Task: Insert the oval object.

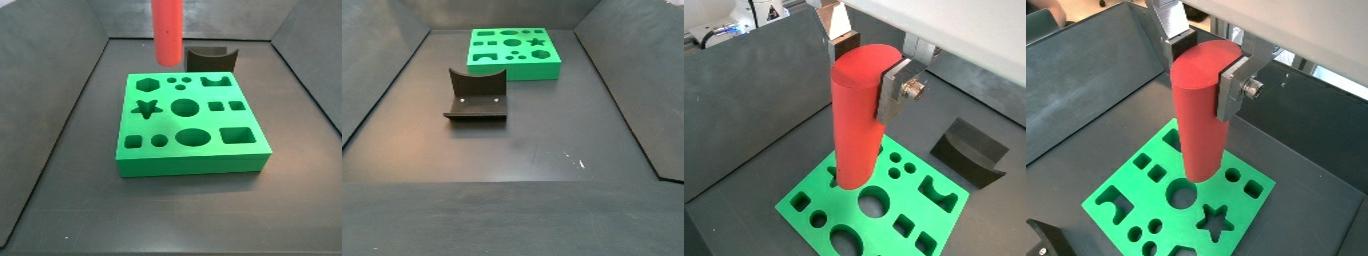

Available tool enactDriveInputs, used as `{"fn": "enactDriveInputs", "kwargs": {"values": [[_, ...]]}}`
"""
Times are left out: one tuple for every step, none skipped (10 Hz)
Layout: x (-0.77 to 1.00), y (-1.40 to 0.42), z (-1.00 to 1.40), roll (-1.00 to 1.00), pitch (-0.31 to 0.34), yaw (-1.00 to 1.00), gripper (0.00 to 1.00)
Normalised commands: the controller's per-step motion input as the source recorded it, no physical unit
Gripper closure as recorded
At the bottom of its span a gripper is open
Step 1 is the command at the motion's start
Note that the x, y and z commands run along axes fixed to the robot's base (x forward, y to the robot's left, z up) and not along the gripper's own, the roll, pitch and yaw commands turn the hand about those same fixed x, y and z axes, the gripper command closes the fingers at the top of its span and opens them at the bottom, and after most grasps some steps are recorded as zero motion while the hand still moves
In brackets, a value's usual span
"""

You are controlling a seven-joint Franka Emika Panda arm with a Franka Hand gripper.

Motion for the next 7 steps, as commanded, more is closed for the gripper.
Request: {"fn": "enactDriveInputs", "kwargs": {"values": [[0.22,-0.31,-0.1,0.01,0.0,-0.72,1.0],[0.07,-0.29,-0.19,0.0,0.0,-0.88,1.0],[0.03,-0.28,-0.19,0.0,0.0,-0.91,1.0],[0.05,-0.28,-0.16,0.0,0.0,-0.91,1.0],[0.16,-0.29,-0.17,0.0,0.0,-0.82,1.0],[0.25,-0.29,-0.23,0.01,0.0,-0.76,1.0],[0.28,-0.28,-0.28,0.03,0.0,-0.74,1.0]]}}
